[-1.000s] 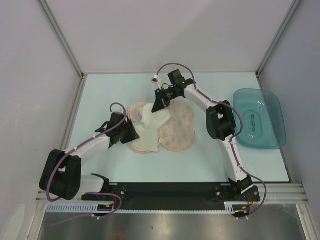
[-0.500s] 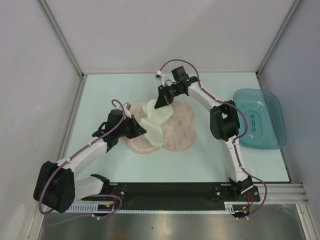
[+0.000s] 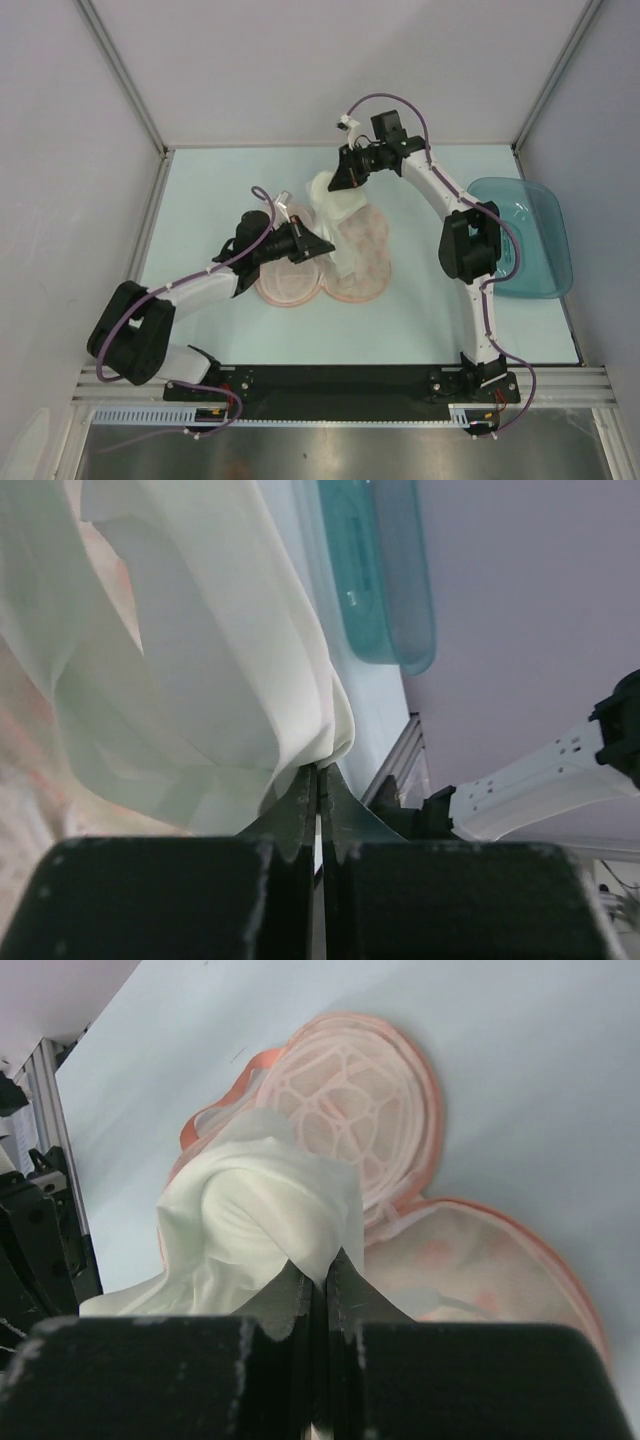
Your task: Place the bra in the laundry bag and zip it closed
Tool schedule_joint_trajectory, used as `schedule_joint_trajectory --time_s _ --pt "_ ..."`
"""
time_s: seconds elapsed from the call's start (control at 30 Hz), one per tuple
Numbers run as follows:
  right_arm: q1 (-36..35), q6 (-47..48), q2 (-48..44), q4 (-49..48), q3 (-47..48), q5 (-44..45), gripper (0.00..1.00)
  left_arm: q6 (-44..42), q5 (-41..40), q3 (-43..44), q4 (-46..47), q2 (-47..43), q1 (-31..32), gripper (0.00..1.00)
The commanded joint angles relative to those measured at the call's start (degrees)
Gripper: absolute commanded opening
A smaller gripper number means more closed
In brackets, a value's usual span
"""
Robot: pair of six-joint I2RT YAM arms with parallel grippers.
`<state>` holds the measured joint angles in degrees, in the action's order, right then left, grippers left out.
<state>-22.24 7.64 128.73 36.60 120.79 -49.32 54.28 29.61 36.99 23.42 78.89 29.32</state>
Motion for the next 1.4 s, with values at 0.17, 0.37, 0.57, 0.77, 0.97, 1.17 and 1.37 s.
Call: schedule_joint_trajectory --time_s 0.17,0.37,0.57,0.77,0.97,1.17,1.37 --pt "0.36 3.61 0.03 4.01 3.75 0.63 0.0 6.98 -0.16 -0.16 9.99 4.6 0.21 0.0" --pt "-3.15 3.97 4.85 2.16 5.15 2.21 0.0 7.33 -0.86 -7.72 7.96 4.34 -2.68 0.0" --pt "-5.97 3.0 9.34 1.37 9.28 2.65 0.0 4.09 -2.71 -12.38 0.86 -0.31 -7.16 0.0" --pt "-8.61 0.98 12.16 0.32 12.19 2.12 0.0 -0.32 -6.23 -13.52 -9.78 -6.64 -11.3 0.0" --pt "-10.19 -0.96 13.22 -1.35 11.66 2.47 0.0 -3.3 -7.37 -13.44 -17.44 -9.28 -14.64 0.0" --pt "-10.72 -2.8 14.53 -3.02 11.92 2.3 0.0 -4.53 -8.51 -14.4 -19.02 -8.84 -15.87 0.0" --pt "-10.81 -3.86 16.55 -4.34 12.1 1.95 0.0 -6.38 -12.2 -14.67 -21.66 -8.93 -16.4 0.0"
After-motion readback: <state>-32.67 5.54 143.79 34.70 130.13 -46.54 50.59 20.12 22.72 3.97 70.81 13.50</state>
